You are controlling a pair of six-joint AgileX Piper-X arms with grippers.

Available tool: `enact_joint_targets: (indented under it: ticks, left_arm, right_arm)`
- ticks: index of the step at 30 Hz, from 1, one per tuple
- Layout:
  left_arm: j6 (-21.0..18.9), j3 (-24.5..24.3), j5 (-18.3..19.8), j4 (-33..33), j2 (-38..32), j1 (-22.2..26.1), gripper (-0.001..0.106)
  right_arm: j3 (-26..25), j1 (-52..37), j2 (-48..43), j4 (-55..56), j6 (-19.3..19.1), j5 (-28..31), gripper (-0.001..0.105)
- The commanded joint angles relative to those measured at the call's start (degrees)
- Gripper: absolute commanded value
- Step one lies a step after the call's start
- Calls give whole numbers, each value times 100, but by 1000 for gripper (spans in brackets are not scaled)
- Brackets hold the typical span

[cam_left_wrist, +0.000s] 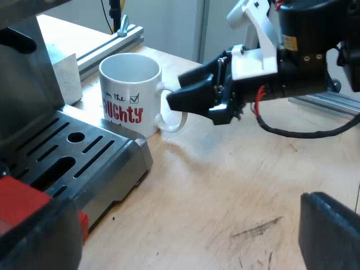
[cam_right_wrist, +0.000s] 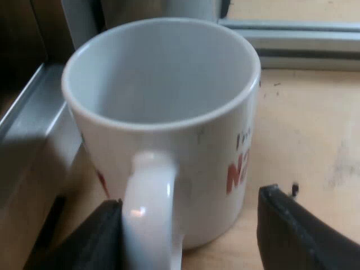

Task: Remove mug from coffee machine

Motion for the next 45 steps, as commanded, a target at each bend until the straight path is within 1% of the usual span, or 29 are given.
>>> enact_joint_targets:
  ticks: [1, 6, 8, 9, 11, 12, 13, 14, 15, 16, 18, 19, 20, 23, 26, 28, 31, 32, 36, 38, 41, 43, 44, 45]
  left_arm:
    - [-59, -34, -20, -101, 11, -27, 80]
    - [-59, -34, -20, -101, 11, -27, 80]
    - [-59, -34, -20, -101, 11, -27, 80]
    - [-59, -34, -20, -101, 11, -27, 80]
    - [-59, -34, -20, -101, 11, -27, 80]
    - [-59, -34, -20, -101, 11, -27, 80]
    - [-59, -34, -20, -101, 11, -27, 80]
    - [-59, -34, -20, -101, 11, -27, 80]
    - [-59, -34, -20, -101, 11, -27, 80]
    - [-59, -34, -20, -101, 11, -27, 80]
    - [-99, -34, -20, -101, 11, -27, 80]
    - [-211, -34, -20, -101, 11, -27, 80]
    - [-290, -60, -20, -101, 11, -27, 80]
    - [-554, -134, -20, -89, 11, -27, 80]
    - [-566, -241, -20, -20, 11, -27, 80]
    - [-566, -444, -154, 262, 11, -27, 80]
    - [-566, -741, -456, 854, 11, -27, 80]
    - [-553, -871, -572, 1109, 11, -27, 80]
    - [-517, -1209, -795, 1729, 11, -27, 80]
    - [-503, -1435, -795, 2063, 11, -27, 80]
    - [-503, -1663, -795, 2449, 11, -27, 80]
    - [-416, -1829, -795, 2729, 11, -27, 80]
    - [-249, -2044, -795, 2977, 11, -27, 80]
    - [-214, -2086, -805, 3042, 11, -27, 80]
  right_arm:
    - [25, -18, -727, 758, 285, -103, 53]
    - [25, -18, -1344, 1377, 285, -145, 53]
    - [25, -18, -1771, 1796, 285, -145, 53]
    - [-22, -18, -2348, 2482, 285, -145, 53]
    - [-70, -18, -2594, 2840, 285, -145, 53]
    - [-266, -18, -3154, 3820, 275, -145, 53]
    - [-329, -18, -3242, 4087, 275, -145, 53]
    - [-525, -18, -3601, 4802, 275, -145, 52]
    - [-606, -18, -3706, 5078, 275, -145, 52]
    - [-783, -18, -3871, 5627, 275, -145, 52]
    - [-843, -18, -3960, 5803, 275, -145, 52]
    - [-1023, -18, -4116, 6309, 275, -145, 52]
    - [-1382, -18, -4365, 7199, 275, -145, 52]
    - [-1778, -18, -4564, 8010, 275, -145, 52]
    - [-2105, -18, -4663, 8572, 275, -145, 52]
    - [-2467, -18, -4721, 9131, 275, -145, 52]
    - [-2849, -18, -4725, 9629, 275, -131, 52]
    - [-2964, -18, -4725, 9780, 275, -132, 52]
    - [-3307, -18, -4725, 10180, 275, -132, 52]
    - [-3681, -18, -4725, 10501, 246, -302, 52]
    - [-3970, -18, -4725, 10610, 232, -353, 52]
    - [-4266, -18, -4725, 10717, 232, -351, 52]
    - [-4419, -18, -4708, 10789, 232, -351, 52]
    - [-4490, -18, -4691, 10826, 232, -351, 52]
